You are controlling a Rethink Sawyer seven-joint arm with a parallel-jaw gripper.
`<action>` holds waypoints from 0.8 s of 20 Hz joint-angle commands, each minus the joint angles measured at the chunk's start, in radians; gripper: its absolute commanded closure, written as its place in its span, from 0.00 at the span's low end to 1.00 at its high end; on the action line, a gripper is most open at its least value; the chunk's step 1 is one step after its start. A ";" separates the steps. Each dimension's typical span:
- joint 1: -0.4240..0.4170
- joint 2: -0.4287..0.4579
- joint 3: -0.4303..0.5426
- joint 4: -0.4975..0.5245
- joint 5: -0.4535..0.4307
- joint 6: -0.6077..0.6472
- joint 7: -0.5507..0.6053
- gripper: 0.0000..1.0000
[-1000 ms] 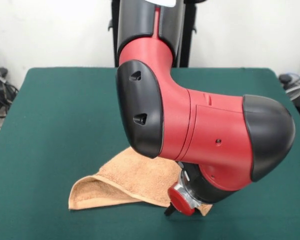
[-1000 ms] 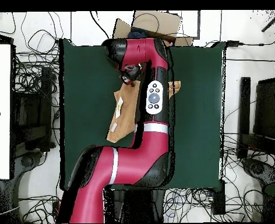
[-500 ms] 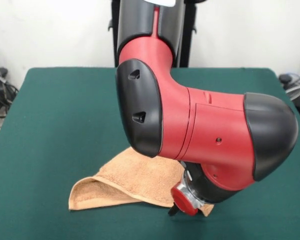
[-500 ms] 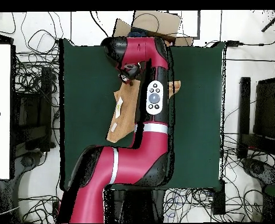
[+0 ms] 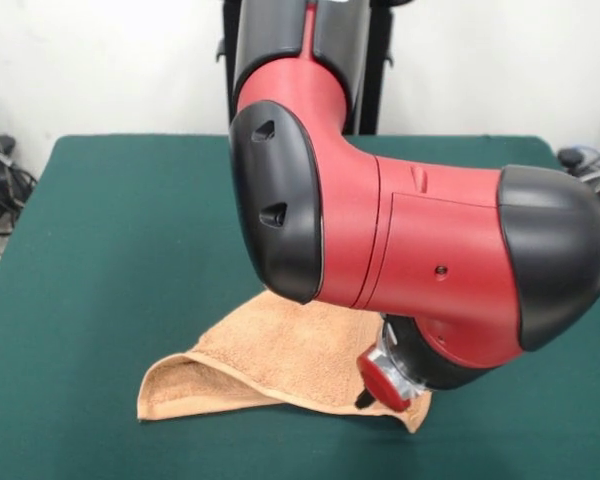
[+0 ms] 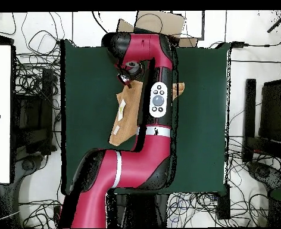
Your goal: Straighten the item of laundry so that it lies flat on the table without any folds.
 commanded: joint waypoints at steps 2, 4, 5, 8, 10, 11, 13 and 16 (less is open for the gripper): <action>0.007 -0.011 0.157 0.073 -0.038 0.044 0.184 0.00; 0.008 -0.014 0.152 0.075 -0.040 0.035 0.184 0.00; 0.011 -0.015 0.150 0.075 -0.043 0.024 0.181 0.00; 0.012 -0.012 0.155 0.074 -0.050 0.007 0.165 0.00; 0.013 -0.009 0.155 0.075 -0.055 -0.026 0.141 0.00; 0.013 -0.008 0.156 0.075 -0.058 -0.043 0.132 0.00; 0.011 -0.006 0.155 0.075 -0.065 -0.056 0.123 0.00; 0.007 0.004 0.169 0.070 -0.076 -0.068 0.116 0.00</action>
